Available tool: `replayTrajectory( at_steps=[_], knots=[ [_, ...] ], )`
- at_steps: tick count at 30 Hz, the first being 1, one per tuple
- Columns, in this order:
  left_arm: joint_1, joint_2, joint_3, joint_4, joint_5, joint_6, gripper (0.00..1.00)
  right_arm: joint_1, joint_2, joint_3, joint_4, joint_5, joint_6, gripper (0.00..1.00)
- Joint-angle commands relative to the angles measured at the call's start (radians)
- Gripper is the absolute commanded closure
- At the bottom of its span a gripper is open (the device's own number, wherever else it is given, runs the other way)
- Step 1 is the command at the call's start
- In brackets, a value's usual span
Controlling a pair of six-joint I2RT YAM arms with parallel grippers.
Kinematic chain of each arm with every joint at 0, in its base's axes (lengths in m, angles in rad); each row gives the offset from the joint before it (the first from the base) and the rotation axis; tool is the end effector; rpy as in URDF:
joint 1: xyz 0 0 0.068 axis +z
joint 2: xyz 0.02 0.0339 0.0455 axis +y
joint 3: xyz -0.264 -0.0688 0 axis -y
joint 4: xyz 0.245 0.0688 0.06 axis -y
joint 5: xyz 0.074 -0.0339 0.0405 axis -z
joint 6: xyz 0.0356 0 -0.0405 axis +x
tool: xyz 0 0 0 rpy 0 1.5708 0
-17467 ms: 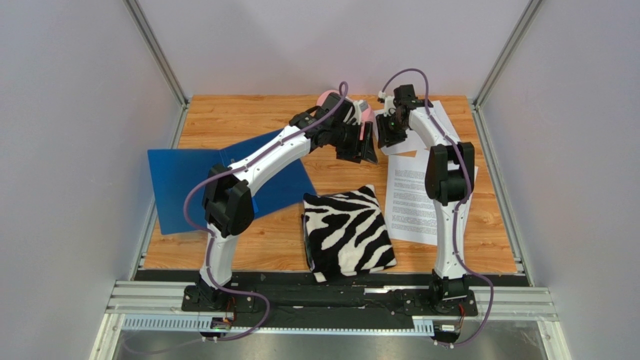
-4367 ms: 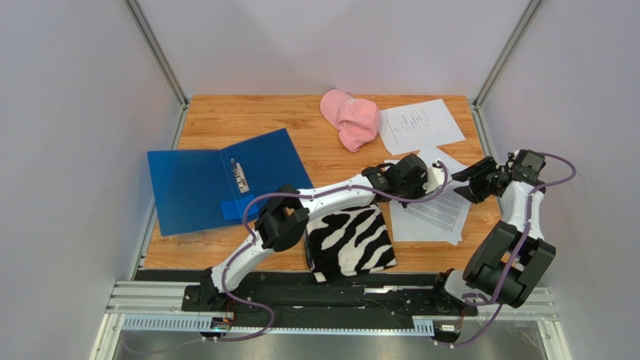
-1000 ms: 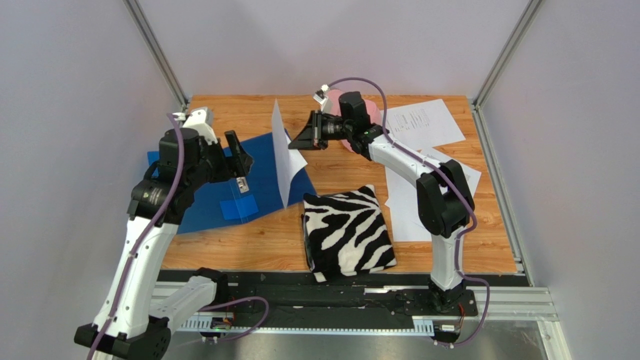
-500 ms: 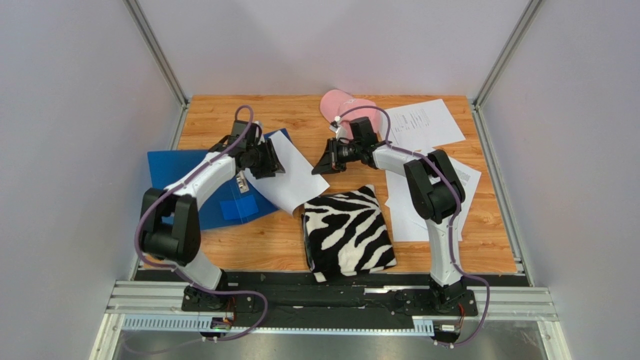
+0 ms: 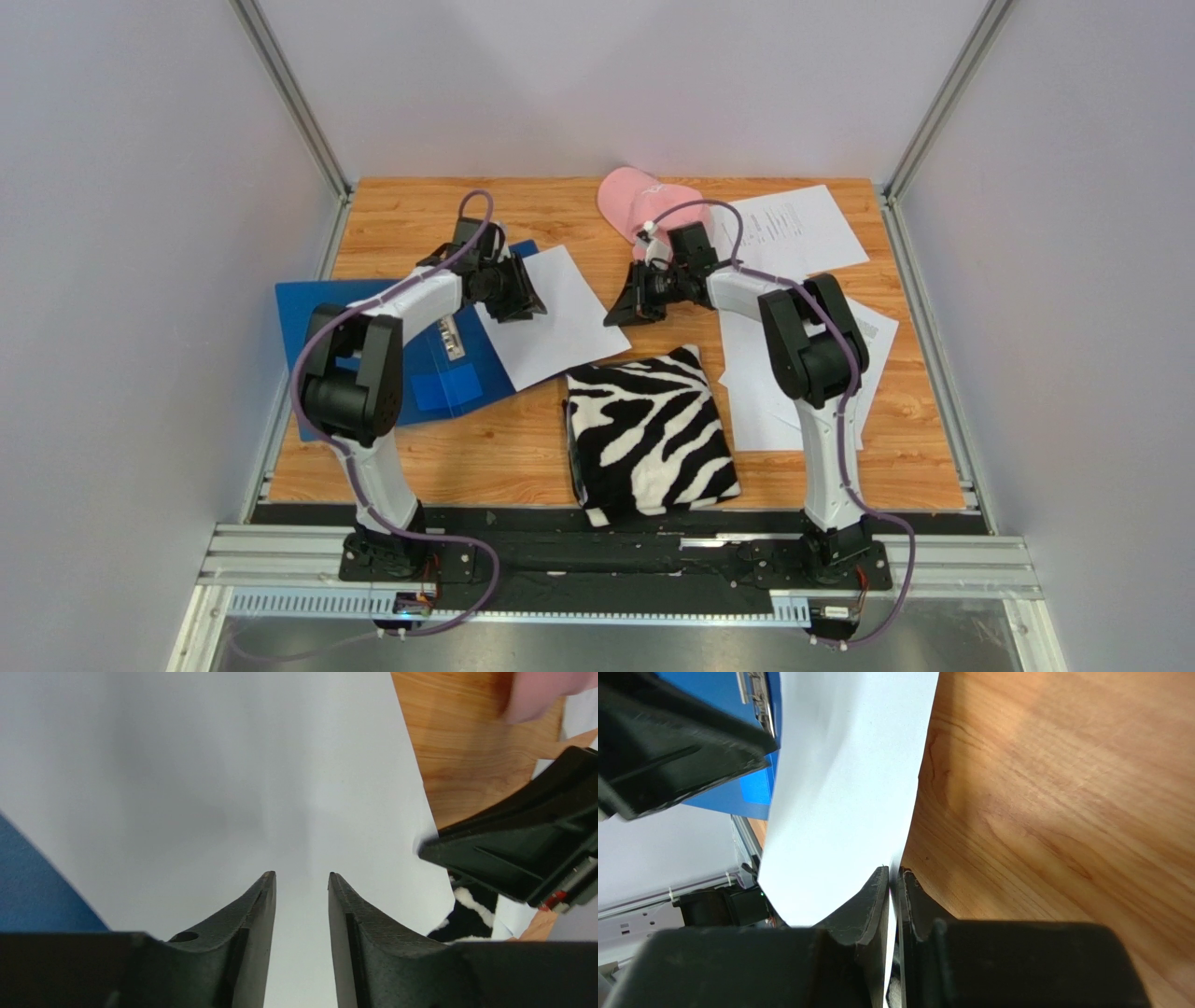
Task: Put the files into the folder
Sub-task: Place the file in the spring clip on the folder.
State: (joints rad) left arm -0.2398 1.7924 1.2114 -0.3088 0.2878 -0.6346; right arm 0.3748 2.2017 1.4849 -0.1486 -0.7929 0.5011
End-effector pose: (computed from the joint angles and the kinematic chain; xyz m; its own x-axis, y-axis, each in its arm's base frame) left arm 0.3705 -0.1010 0.2027 -0.8457 -0.3784 -0.3763 -0.1242 0.8253 -0.5508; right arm 0.4225 0.1935 0.1356 -0.9513 -0.0120 -0.3081 -0.2619 0.5584 0.7872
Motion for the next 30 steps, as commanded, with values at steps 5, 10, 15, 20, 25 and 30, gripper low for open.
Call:
replayTrajectory(
  at_steps=[5,10,15,20,25,30],
  knots=[
    [0.007,0.154,0.076,-0.027,-0.013,0.007,0.89,0.021,0.039,0.017,0.056,0.015,0.068,0.78],
    [0.007,0.19,0.066,-0.043,-0.003,0.018,0.96,0.023,0.07,0.044,0.093,-0.032,0.151,0.68],
    [0.007,0.179,0.033,-0.007,0.017,0.01,0.98,0.023,0.113,0.093,0.116,-0.084,0.232,0.65],
    [0.007,0.154,0.022,-0.004,0.008,0.026,0.98,0.027,0.17,0.187,0.055,-0.118,0.264,0.62],
    [0.002,0.134,0.028,-0.003,0.014,0.033,0.99,0.055,0.228,0.285,0.003,-0.094,0.272,0.65],
    [-0.001,0.066,0.048,-0.038,0.017,0.053,0.98,0.067,0.175,0.299,0.003,-0.011,0.192,0.84]
  ],
)
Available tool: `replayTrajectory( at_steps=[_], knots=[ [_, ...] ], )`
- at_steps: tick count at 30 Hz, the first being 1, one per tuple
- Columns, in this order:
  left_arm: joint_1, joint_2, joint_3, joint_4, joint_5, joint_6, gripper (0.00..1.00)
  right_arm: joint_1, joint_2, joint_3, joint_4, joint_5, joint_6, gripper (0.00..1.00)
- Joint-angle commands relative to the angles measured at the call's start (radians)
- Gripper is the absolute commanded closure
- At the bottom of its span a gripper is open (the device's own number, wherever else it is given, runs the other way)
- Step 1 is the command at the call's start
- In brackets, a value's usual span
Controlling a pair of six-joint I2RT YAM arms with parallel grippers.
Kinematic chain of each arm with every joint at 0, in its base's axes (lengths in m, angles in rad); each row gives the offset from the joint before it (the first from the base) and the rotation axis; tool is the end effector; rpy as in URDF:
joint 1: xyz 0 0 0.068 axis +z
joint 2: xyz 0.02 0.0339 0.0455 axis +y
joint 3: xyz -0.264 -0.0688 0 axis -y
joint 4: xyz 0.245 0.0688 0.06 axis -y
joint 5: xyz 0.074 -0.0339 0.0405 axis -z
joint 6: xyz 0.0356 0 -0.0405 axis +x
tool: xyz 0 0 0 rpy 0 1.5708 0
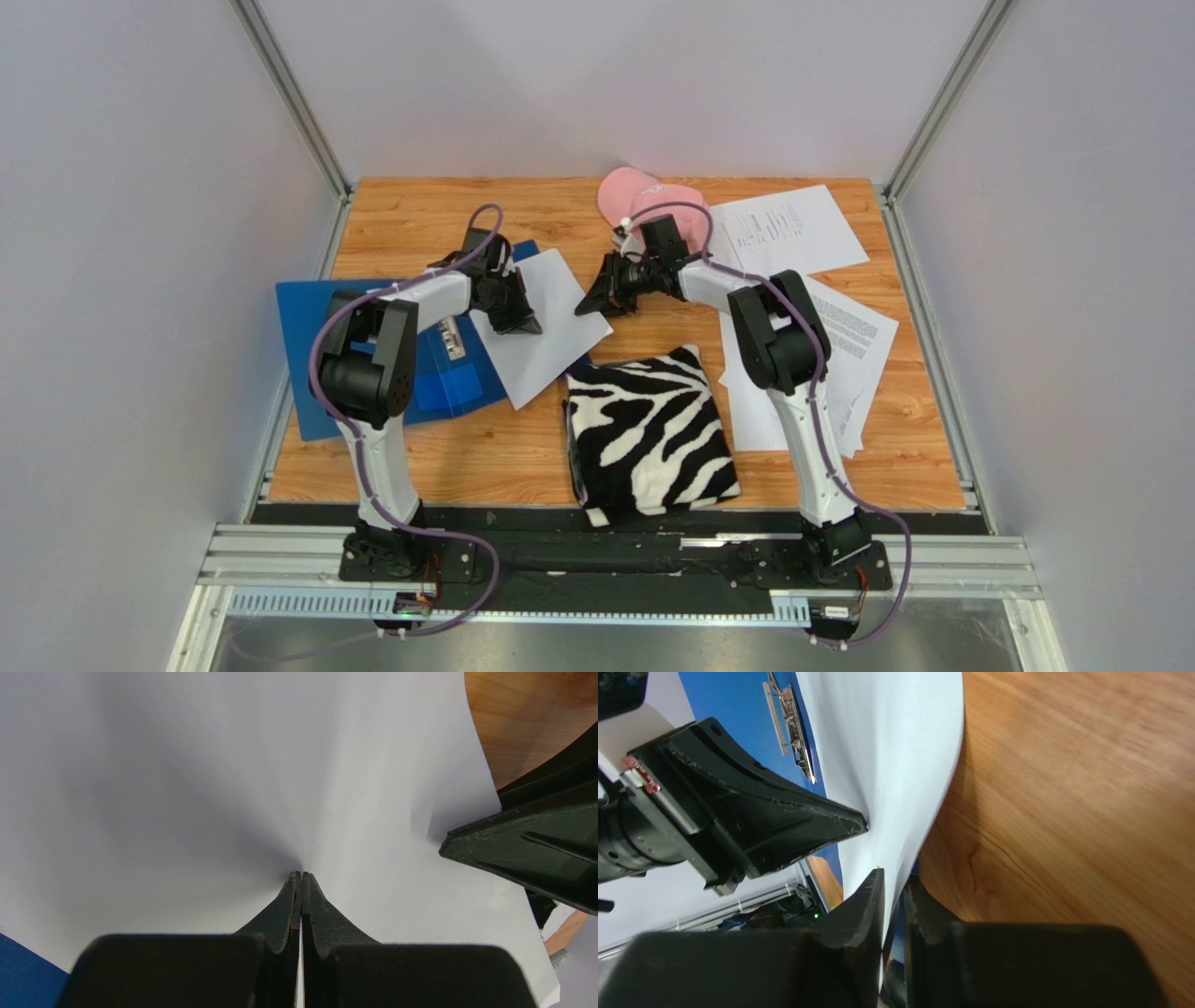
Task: Put the files into the folder
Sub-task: Place the file in the spring clip on the folder.
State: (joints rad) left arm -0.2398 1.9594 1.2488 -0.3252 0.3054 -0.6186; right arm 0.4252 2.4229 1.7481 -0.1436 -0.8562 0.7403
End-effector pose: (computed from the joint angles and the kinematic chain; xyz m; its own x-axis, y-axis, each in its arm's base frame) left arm 0.3859 -0.1054 0.1506 -0.8985 -0.3497 -0.2654 -0.1787 0.8436 -0.5064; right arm 0.4571 0.2365 0.1101 -0.9905 0.0367 -0.1326 -0.0981 0.4866 0.8681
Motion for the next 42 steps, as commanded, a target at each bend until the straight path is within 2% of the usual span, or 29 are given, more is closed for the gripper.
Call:
replayTrajectory(
  at_steps=[1,3,4,7,9,15,19,23,26,33,42],
  knots=[
    [0.0,-0.123,0.012,-0.026,0.0,0.045,0.94,0.018,-0.062,0.042,-0.002,0.078,-0.068,0.92],
    [0.003,-0.186,0.026,-0.058,0.0,0.062,0.89,0.018,-0.067,0.094,-0.008,0.075,-0.102,0.95],
    [0.007,-0.207,0.032,-0.075,-0.006,0.081,0.81,0.018,-0.064,0.111,-0.014,0.065,-0.102,0.99],
    [0.046,-0.295,0.02,-0.129,-0.002,0.102,0.7,0.024,-0.047,0.18,-0.019,0.039,-0.085,1.0],
    [0.097,-0.355,-0.018,-0.123,0.033,0.094,0.67,0.027,-0.047,0.183,0.021,0.037,-0.046,1.0],
    [0.157,-0.456,-0.063,-0.158,0.072,0.112,0.67,0.03,-0.051,0.122,0.266,0.031,0.163,1.0],
    [0.181,-0.505,-0.088,-0.17,0.072,0.125,0.67,0.032,0.011,0.16,0.321,0.04,0.302,1.0],
    [0.201,-0.536,-0.1,-0.184,0.077,0.134,0.67,0.037,0.033,0.119,0.404,0.045,0.519,1.0],
    [0.209,-0.547,-0.109,-0.186,0.081,0.135,0.67,0.043,0.025,0.073,0.415,0.065,0.594,1.0],
    [0.214,-0.562,-0.112,-0.181,0.095,0.128,0.67,0.056,-0.013,-0.031,0.449,0.118,0.66,1.0],
    [0.223,-0.579,-0.126,-0.183,0.101,0.134,0.68,0.083,-0.019,-0.068,0.49,0.157,0.717,1.0]
  ],
)
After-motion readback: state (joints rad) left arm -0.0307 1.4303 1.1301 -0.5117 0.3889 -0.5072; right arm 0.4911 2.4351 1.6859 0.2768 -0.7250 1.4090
